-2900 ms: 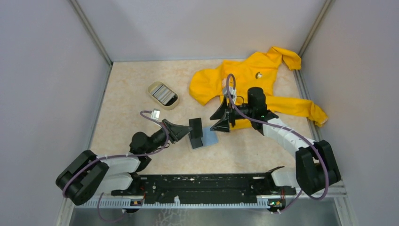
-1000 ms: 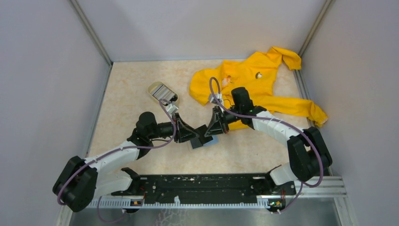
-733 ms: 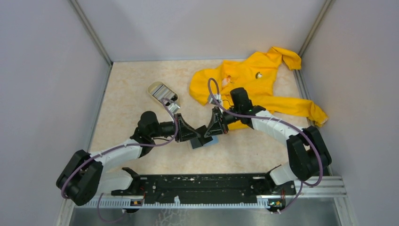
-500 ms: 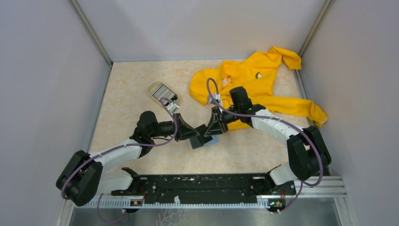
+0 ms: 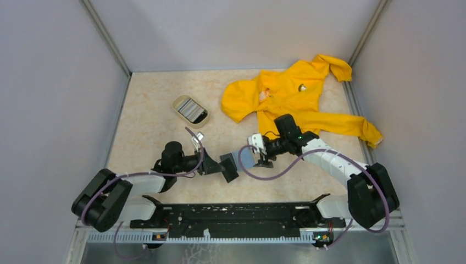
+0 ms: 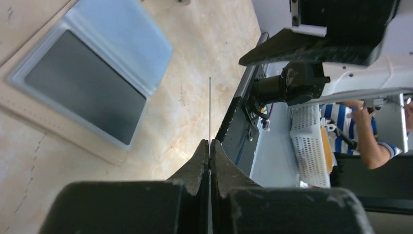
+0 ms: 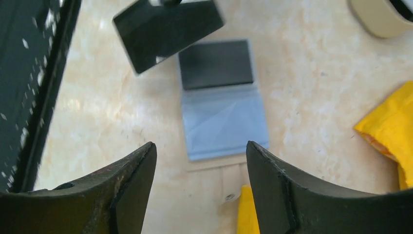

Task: Put the credit cards into the card holder
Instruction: Insert the credit card into the card holder.

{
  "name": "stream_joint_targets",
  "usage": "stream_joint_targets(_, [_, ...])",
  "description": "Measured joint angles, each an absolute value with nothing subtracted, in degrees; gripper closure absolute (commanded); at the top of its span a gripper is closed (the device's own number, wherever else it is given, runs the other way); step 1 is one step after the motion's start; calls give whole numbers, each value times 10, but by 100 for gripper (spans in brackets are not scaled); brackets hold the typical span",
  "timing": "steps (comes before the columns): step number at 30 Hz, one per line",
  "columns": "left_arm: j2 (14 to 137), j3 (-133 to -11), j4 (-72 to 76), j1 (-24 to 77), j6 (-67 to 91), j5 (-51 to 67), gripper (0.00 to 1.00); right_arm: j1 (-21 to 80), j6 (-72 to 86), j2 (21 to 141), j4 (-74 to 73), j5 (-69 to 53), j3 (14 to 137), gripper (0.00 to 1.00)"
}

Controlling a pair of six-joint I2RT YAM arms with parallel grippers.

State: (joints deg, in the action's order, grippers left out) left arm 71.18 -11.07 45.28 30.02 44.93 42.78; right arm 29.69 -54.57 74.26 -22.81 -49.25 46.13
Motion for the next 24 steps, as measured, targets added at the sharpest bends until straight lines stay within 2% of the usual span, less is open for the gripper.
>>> stream_joint_targets(3, [751,-110,463,296,476,422,100,298,-646,738,-242,-463,415,40])
stream_joint_targets(9, [823,-135,471,274,510,418,100,317,-710,785,-240,-422,411,53])
stream_joint_targets(18, [920,-144,535,261,575,413,100,351,-708,829,-219,-367,412,55])
stream_joint_targets(24, [984,-142,635,261,636,405,100,352,-703,834,-212,-348,413,56])
